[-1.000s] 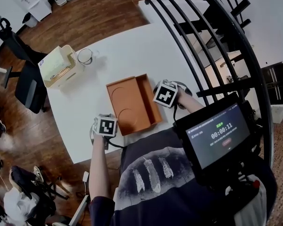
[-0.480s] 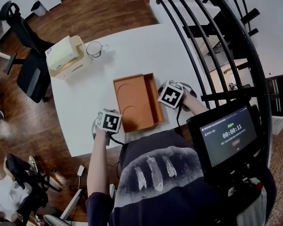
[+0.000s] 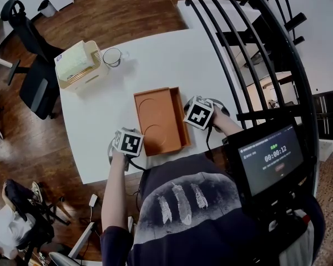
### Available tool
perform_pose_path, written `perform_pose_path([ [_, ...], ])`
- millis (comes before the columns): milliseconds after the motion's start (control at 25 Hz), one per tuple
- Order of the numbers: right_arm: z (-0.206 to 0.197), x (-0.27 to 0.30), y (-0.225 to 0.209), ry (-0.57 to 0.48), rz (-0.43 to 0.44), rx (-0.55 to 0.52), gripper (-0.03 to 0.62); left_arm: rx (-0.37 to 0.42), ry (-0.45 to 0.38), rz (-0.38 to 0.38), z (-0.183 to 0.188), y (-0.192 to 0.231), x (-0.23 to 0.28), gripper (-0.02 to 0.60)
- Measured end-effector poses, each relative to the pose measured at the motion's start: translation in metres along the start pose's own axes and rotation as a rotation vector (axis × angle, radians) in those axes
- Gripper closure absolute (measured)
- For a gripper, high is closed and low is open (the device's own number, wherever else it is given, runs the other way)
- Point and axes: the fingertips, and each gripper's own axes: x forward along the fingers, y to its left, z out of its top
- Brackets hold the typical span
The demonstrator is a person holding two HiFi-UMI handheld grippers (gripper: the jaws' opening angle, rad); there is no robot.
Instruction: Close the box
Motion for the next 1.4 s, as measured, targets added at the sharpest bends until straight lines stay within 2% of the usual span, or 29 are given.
perform_pose_path([
  [1400,0.027,0.006,0.018,-0.024,0.033,-0.062,0.589,-0.005,-0.008,-0.011,-0.001,-0.003,-0.003,0.566],
])
